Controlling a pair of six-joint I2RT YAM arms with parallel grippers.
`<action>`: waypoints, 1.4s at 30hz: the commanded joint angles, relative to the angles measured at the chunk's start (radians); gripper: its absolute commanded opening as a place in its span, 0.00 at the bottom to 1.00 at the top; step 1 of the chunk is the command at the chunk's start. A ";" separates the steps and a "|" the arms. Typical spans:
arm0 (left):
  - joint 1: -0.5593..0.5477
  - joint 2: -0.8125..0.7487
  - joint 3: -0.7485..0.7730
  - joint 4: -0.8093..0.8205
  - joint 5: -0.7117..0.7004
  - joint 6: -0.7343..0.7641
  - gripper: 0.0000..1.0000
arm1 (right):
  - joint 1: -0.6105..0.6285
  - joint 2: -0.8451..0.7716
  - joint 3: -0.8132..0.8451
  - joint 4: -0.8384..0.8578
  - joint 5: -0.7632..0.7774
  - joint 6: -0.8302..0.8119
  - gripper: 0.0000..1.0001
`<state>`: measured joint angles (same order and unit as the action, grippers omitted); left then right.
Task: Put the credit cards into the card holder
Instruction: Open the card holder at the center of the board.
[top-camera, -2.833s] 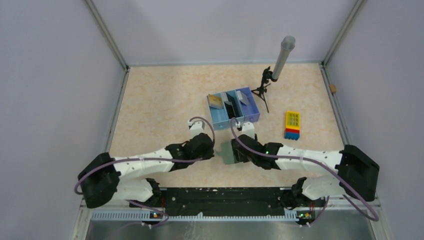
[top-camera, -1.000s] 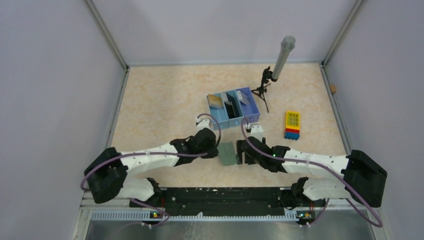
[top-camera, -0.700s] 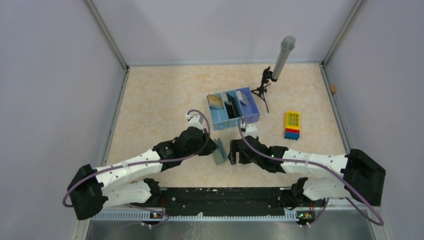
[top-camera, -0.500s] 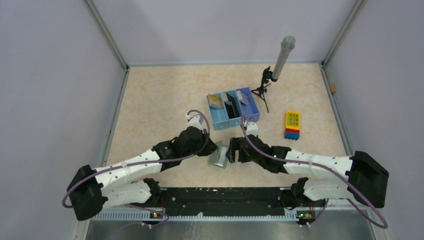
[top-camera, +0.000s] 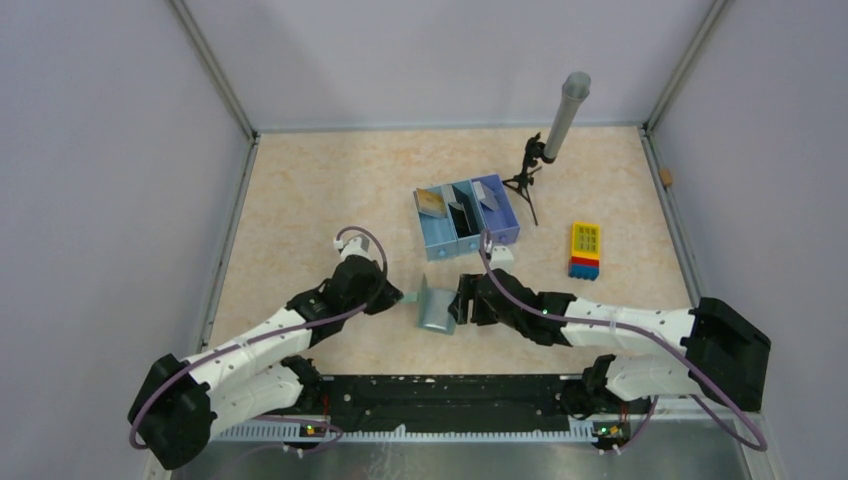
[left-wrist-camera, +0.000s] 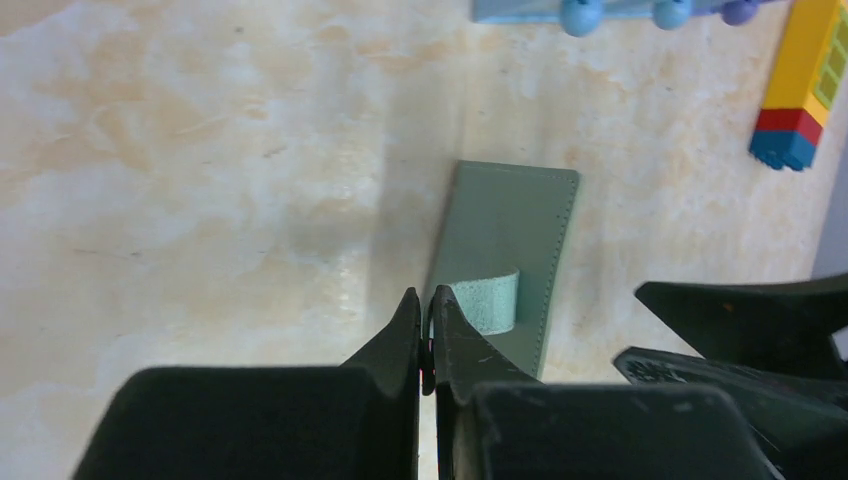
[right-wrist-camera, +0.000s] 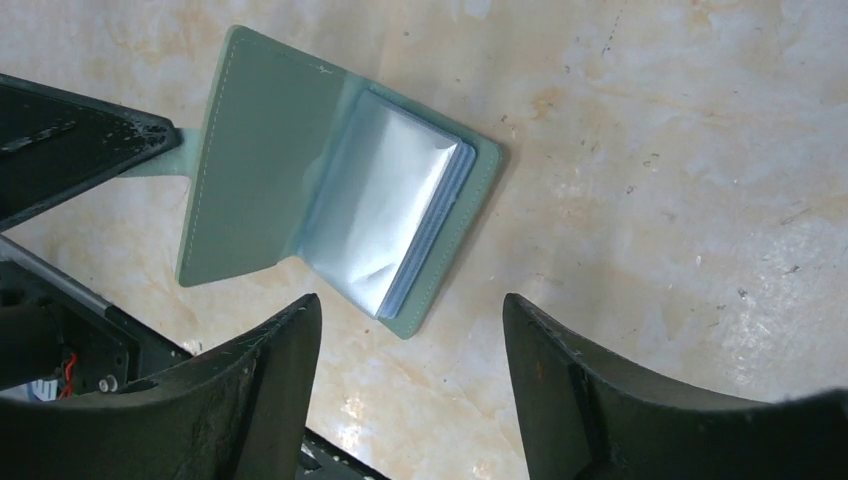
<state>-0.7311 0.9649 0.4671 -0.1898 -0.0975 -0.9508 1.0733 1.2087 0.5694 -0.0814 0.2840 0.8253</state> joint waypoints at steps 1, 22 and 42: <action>0.051 -0.023 -0.028 -0.013 0.041 0.042 0.00 | 0.011 0.001 0.001 0.075 -0.013 0.039 0.63; 0.076 0.065 -0.015 -0.097 -0.042 0.094 0.00 | -0.063 0.185 0.021 0.229 -0.141 0.065 0.47; 0.076 0.101 0.005 -0.045 0.012 0.131 0.00 | -0.028 0.250 0.150 0.289 -0.214 -0.055 0.28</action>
<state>-0.6586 1.0428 0.4458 -0.2714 -0.1120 -0.8448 1.0157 1.4441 0.6266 0.1795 0.0555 0.8314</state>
